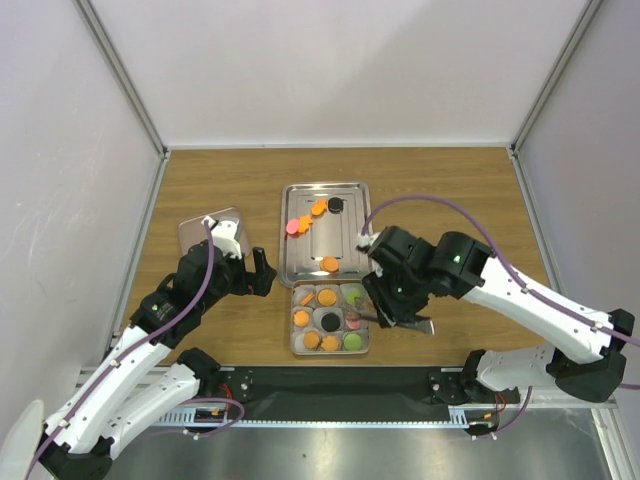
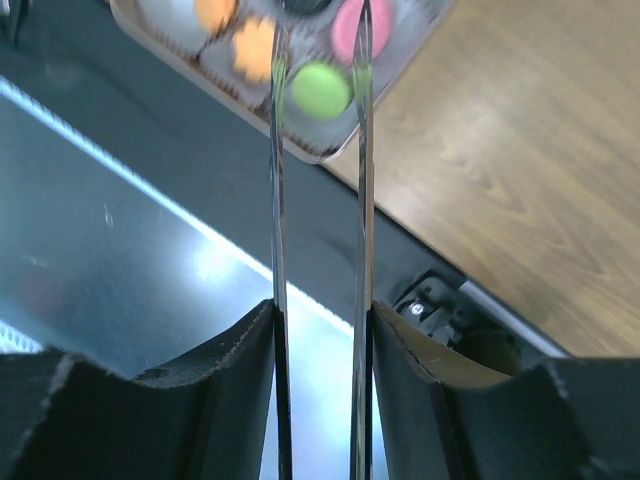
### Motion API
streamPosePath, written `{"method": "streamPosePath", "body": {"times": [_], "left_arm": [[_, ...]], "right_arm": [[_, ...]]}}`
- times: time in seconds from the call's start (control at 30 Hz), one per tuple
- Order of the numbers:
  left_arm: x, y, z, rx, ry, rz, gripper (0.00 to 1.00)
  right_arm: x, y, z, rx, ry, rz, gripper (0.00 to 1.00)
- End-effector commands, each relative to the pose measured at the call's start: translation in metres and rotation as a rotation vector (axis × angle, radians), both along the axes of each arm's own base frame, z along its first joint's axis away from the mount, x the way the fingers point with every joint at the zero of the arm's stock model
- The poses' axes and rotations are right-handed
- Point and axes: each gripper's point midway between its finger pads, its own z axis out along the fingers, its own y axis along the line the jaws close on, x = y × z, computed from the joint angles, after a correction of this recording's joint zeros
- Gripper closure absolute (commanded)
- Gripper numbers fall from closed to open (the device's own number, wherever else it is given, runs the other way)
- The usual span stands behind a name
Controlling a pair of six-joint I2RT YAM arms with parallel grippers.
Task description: Pack the cookies
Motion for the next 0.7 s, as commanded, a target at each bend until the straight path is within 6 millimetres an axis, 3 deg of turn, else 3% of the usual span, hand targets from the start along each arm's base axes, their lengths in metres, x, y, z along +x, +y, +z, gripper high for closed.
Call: {"method": "streamPosePath", "body": {"times": [0.0, 0.07, 0.17, 0.27, 0.33, 0.37, 0.47, 0.5, 0.57, 0.6, 0.67], "left_arm": [[0.004, -0.003, 0.012, -0.022, -0.043, -0.013, 0.00], [0.004, -0.003, 0.012, -0.022, -0.040, -0.013, 0.00], [0.004, -0.005, 0.012, -0.026, -0.041, -0.018, 0.00], [0.004, -0.005, 0.011, -0.021, -0.033, -0.019, 0.00], [0.004, -0.005, 0.011, -0.021, -0.033, -0.016, 0.00], [0.004, -0.004, 0.010, -0.019, -0.031, -0.015, 0.00], [0.004, -0.005, 0.011, -0.021, -0.033, -0.016, 0.00], [0.004, -0.005, 0.010, -0.020, -0.032, -0.018, 0.00], [0.004, -0.005, 0.009, -0.017, -0.028, -0.016, 0.00], [0.005, -0.005, 0.010, -0.016, -0.029, -0.014, 0.00], [0.005, -0.003, 0.009, -0.014, -0.030, -0.005, 0.00]], "right_arm": [[0.033, -0.010, 0.012, 0.008, -0.067, -0.070, 0.54], [0.053, -0.004, 0.009, 0.044, -0.100, -0.086, 0.53], [0.105, -0.018, 0.001, 0.026, -0.189, -0.219, 0.53], [0.163, -0.042, 0.001, 0.048, -0.288, -0.411, 0.53], [0.195, -0.069, -0.009, 0.017, -0.315, -0.551, 0.53], [0.216, -0.071, -0.013, 0.030, -0.352, -0.596, 0.53], [0.260, -0.097, -0.031, 0.020, -0.411, -0.742, 0.52], [0.270, -0.104, -0.052, -0.015, -0.400, -0.770, 0.50], [0.299, -0.118, -0.059, -0.004, -0.457, -0.852, 0.49], [0.305, -0.123, -0.078, -0.026, -0.443, -0.869, 0.48], [0.327, -0.135, -0.086, 0.000, -0.481, -0.933, 0.46]]}}
